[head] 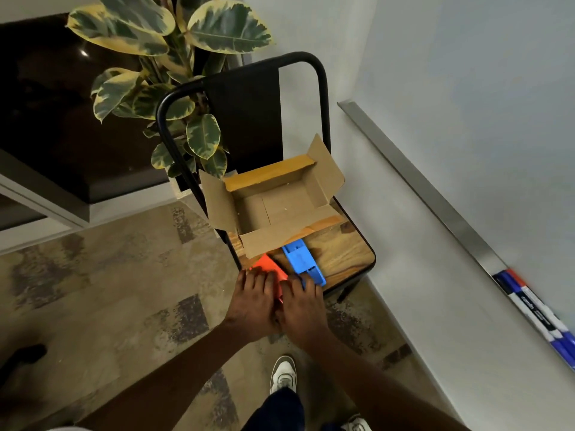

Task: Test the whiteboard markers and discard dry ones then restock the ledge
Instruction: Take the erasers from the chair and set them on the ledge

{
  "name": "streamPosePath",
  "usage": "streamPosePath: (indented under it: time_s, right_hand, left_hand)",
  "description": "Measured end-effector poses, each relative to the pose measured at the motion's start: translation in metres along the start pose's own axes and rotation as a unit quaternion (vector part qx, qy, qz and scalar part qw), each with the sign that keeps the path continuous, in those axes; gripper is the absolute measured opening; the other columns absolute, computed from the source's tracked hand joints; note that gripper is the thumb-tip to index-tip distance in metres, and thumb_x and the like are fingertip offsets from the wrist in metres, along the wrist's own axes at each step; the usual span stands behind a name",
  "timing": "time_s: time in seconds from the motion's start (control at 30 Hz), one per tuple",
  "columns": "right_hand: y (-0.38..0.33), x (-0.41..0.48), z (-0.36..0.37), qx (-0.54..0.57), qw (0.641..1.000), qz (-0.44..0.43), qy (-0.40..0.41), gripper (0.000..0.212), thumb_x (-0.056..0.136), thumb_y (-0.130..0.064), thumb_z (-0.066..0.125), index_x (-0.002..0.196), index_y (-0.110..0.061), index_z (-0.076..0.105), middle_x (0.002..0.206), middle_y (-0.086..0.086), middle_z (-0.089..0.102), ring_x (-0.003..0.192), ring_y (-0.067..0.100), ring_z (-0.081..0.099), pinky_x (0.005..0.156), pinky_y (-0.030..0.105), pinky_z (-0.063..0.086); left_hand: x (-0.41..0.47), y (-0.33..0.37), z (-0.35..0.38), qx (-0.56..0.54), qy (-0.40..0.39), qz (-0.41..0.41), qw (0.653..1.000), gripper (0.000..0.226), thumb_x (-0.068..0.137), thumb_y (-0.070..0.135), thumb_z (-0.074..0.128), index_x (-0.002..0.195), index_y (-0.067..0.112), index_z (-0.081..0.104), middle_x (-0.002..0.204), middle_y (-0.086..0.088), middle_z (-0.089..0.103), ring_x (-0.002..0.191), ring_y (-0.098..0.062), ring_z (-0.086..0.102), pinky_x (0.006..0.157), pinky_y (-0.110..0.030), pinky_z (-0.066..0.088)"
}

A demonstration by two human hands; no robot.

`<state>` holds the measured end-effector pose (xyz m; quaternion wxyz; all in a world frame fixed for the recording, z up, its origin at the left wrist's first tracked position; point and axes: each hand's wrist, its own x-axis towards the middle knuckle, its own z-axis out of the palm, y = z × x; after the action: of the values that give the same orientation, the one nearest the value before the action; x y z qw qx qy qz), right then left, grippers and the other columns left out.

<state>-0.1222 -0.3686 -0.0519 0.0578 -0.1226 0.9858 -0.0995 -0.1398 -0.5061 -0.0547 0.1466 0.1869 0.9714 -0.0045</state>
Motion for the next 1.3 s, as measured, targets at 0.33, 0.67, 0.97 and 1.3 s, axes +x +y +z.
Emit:
streamPosePath:
  time_s: [0.33,0.67,0.97,1.3]
  right_hand:
    - [0.006,-0.016,-0.011,0.006,0.999,0.024,-0.032,0.078,0.06,-0.048,0.076,0.124,-0.011,0.052,0.111,0.009,0.061,0.097,0.028,0.057,0.079,0.044,0.05]
    - [0.042,-0.041,-0.041,0.05,0.996,0.039,0.061,0.06,0.075,-0.053,0.043,0.122,-0.016,0.047,0.112,0.003,0.054,0.098,0.024,0.05,0.078,0.038,0.045]
    - [0.117,-0.076,-0.089,-0.014,0.968,0.158,0.197,0.047,0.079,-0.043,0.06,0.121,-0.021,0.058,0.122,-0.001,0.059,0.107,0.019,0.055,0.089,0.033,0.045]
    - [0.234,-0.075,-0.127,-0.029,0.94,0.284,0.186,0.053,0.065,-0.021,0.077,0.115,-0.013,0.063,0.124,0.01,0.06,0.115,0.03,0.054,0.097,0.048,0.043]
  left_hand:
    - [0.014,-0.013,-0.018,0.065,0.001,0.092,0.994,0.089,0.06,0.051,0.078,0.137,0.016,0.05,0.134,-0.016,0.053,0.111,-0.042,0.052,0.093,-0.053,0.045]
    - [0.037,0.018,-0.05,0.05,0.097,0.22,0.969,0.066,0.069,0.06,0.044,0.111,0.015,0.068,0.101,-0.008,0.067,0.096,-0.028,0.055,0.082,-0.042,0.05]
    - [0.096,0.118,-0.109,0.081,0.151,0.34,0.925,0.067,0.073,0.059,0.049,0.117,0.009,0.061,0.105,-0.014,0.063,0.095,-0.034,0.057,0.091,-0.049,0.042]
    - [0.198,0.242,-0.14,0.111,0.165,0.423,0.884,0.073,0.067,0.056,0.077,0.119,0.009,0.058,0.115,-0.016,0.061,0.1,-0.034,0.059,0.092,-0.048,0.045]
